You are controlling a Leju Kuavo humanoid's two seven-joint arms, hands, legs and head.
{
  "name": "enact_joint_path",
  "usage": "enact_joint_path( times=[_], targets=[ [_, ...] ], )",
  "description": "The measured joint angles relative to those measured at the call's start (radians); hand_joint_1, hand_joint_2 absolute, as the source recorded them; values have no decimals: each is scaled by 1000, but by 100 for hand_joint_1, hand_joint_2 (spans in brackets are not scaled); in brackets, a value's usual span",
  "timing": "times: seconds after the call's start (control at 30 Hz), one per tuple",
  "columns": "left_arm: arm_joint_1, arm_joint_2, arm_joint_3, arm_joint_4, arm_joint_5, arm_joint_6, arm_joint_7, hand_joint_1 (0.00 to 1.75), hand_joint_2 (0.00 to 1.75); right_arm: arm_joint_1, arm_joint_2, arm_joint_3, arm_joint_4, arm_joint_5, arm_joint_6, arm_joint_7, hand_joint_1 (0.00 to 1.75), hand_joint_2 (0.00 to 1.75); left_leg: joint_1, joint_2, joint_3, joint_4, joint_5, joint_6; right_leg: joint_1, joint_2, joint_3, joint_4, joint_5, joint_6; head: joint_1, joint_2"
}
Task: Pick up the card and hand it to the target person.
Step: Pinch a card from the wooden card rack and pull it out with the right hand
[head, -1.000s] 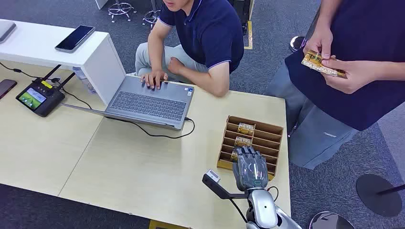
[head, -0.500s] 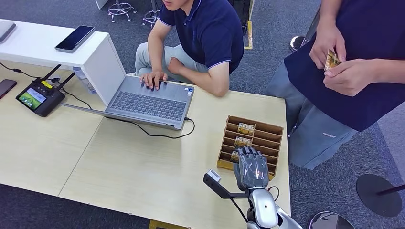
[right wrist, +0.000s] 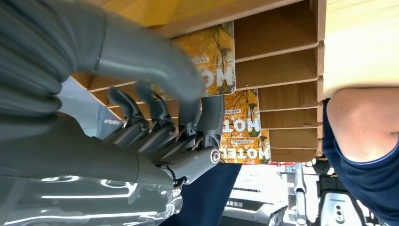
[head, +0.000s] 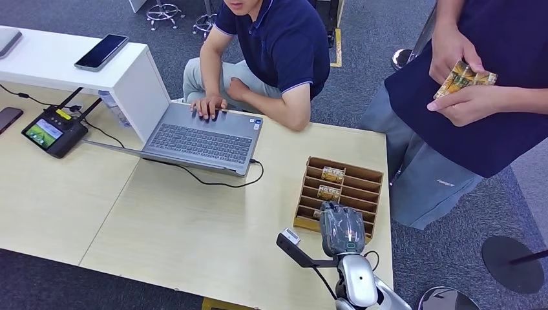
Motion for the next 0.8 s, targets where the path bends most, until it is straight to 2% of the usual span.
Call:
enact_joint_path(
  times=[0.27, 0.4, 0.8],
  targets=[
    [0, 0, -1, 0, 0, 0, -2, 0, 0, -2, -2, 0, 0, -4, -11, 0, 175, 175, 0, 0, 0, 0, 0, 0, 0, 0, 0, 0, 0, 0, 0, 0],
    [0, -2, -9, 1, -3, 2, -7, 0, 175, -2, -2, 0, 0, -7, -14, 0, 171, 175, 0, 0, 0, 0, 0, 0, 0, 0, 0, 0, 0, 0, 0, 0],
    [-1, -5, -16, 3, -39, 46, -10, 0, 175, -1, -4, 0, 0, -14, -29, 10, 171, 175, 0, 0, 0, 0, 0, 0, 0, 0, 0, 0, 0, 0, 0, 0]
  ],
)
